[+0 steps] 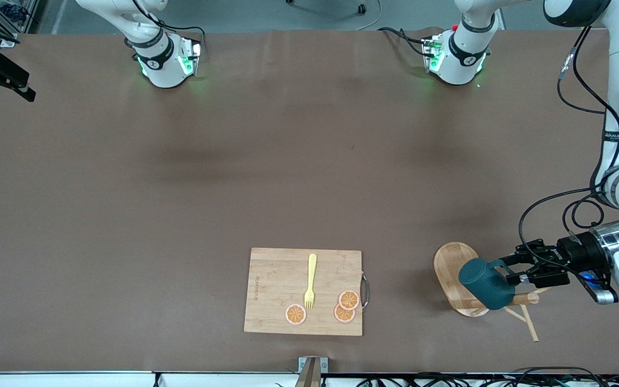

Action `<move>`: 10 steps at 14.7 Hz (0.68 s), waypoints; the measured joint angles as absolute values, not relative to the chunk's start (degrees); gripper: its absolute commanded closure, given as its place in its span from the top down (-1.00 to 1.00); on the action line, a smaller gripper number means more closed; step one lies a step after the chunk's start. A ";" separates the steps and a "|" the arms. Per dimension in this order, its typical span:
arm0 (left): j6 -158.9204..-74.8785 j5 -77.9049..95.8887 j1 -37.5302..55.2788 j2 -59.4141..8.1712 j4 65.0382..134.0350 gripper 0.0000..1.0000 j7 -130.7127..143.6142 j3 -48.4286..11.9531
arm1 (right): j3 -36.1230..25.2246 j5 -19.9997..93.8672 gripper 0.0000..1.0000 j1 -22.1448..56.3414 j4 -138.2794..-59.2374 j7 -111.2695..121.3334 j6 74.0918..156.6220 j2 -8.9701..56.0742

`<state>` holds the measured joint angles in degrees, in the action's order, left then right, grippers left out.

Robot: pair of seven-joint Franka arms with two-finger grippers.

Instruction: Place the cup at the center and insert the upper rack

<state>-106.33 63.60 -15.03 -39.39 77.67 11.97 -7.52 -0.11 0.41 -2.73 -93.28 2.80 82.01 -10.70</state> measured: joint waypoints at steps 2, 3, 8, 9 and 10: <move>-106.33 63.52 -14.86 -37.95 76.75 1.00 12.71 -7.76 | -0.04 0.43 1.00 -2.73 -93.28 2.80 82.01 -10.70; -106.33 62.38 -14.73 -36.52 76.38 1.00 14.01 -7.88 | 0.03 0.46 1.00 -2.73 -93.29 2.80 82.01 -10.70; -102.54 40.47 -13.46 -25.52 76.05 1.00 24.47 -8.78 | 0.12 0.53 1.00 -2.73 -93.31 2.80 82.00 -10.72; -100.36 36.37 -13.30 -23.40 76.07 1.00 24.92 -8.84 | 0.12 0.54 1.00 -2.73 -93.32 2.80 81.99 -10.72; -97.84 32.79 -13.24 -21.34 76.09 1.00 25.02 -8.87 | 0.12 0.55 1.00 -2.73 -93.33 2.80 81.99 -10.72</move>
<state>-97.84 32.79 -13.24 -21.34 76.09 25.02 -8.87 0.12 0.55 -2.73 -93.33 2.80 81.99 -10.72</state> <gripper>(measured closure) 0.000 0.000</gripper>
